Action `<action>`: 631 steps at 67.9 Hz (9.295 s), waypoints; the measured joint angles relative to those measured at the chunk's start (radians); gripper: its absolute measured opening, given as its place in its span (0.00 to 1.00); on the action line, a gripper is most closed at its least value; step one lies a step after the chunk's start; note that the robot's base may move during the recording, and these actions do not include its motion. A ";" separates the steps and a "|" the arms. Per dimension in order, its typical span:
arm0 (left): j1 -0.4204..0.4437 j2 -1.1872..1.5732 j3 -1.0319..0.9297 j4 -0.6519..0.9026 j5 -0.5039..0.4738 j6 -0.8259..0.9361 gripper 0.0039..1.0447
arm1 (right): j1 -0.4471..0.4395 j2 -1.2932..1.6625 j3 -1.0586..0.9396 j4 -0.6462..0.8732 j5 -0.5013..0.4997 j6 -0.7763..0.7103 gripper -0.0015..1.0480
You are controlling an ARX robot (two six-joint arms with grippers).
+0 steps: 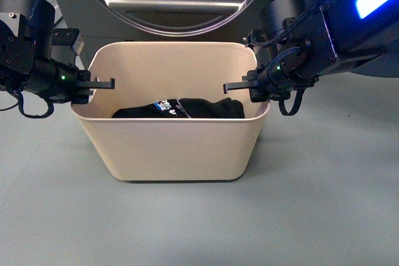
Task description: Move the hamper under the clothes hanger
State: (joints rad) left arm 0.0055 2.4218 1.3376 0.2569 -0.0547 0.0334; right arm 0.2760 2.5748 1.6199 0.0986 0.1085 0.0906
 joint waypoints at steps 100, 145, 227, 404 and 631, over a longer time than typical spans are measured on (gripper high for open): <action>0.008 -0.013 -0.024 -0.002 -0.053 -0.010 0.04 | 0.011 -0.009 -0.006 0.005 -0.052 -0.009 0.03; 0.001 -0.026 -0.008 0.006 0.000 -0.006 0.04 | 0.001 -0.019 -0.007 0.006 0.001 -0.008 0.03; -0.004 -0.026 -0.006 0.006 -0.002 -0.006 0.04 | -0.002 -0.022 -0.008 0.006 0.002 -0.008 0.03; 0.066 -1.174 -0.846 0.552 0.311 -0.111 0.93 | 0.238 -0.972 -0.997 0.896 0.514 0.095 0.92; -0.006 -2.416 -1.320 -0.256 0.055 -0.040 0.03 | -0.274 -2.570 -1.614 -0.097 -0.110 -0.090 0.02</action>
State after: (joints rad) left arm -0.0002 0.0055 0.0177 0.0006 0.0006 -0.0063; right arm 0.0021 0.0044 0.0059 0.0017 -0.0013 0.0006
